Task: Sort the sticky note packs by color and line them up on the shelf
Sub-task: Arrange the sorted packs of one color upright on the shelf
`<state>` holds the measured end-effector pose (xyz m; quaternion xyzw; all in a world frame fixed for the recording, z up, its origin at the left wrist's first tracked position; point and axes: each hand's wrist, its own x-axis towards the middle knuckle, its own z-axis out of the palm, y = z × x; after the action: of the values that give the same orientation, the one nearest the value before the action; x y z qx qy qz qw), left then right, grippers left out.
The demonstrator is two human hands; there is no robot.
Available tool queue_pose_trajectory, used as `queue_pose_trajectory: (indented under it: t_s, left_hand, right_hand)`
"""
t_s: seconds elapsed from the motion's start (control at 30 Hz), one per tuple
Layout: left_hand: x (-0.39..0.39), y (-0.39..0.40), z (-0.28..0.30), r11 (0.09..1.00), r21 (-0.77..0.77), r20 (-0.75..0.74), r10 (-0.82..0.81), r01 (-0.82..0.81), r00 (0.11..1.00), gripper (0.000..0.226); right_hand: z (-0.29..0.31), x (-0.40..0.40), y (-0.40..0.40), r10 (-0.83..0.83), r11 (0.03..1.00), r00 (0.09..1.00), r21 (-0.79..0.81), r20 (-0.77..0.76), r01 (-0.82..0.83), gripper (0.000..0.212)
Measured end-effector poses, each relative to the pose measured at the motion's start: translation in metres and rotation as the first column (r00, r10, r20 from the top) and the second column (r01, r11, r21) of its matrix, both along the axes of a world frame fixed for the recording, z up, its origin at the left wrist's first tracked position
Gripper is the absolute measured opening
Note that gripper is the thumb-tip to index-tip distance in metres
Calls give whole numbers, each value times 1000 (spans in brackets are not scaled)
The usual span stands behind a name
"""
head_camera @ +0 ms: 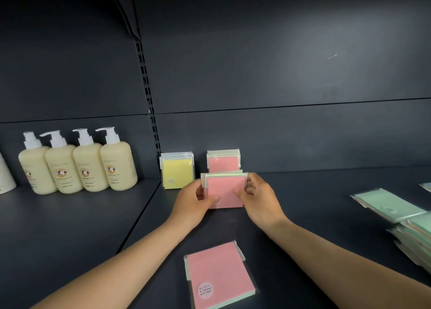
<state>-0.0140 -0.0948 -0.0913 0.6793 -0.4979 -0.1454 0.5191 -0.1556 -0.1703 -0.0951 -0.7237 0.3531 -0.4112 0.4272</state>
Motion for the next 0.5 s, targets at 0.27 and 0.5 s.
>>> queue_pose_trajectory:
  t_s: [0.27, 0.5]
  left_hand:
    - [4, -48, -1, 987, -38, 79, 156, -153, 985, 22]
    - [15, -66, -10, 977, -54, 14, 210, -209, 978, 37]
  right_hand:
    - [5, 21, -24, -151, 988, 988, -29, -1, 151, 10]
    - [0, 37, -46, -167, 986, 985, -2, -52, 167, 31]
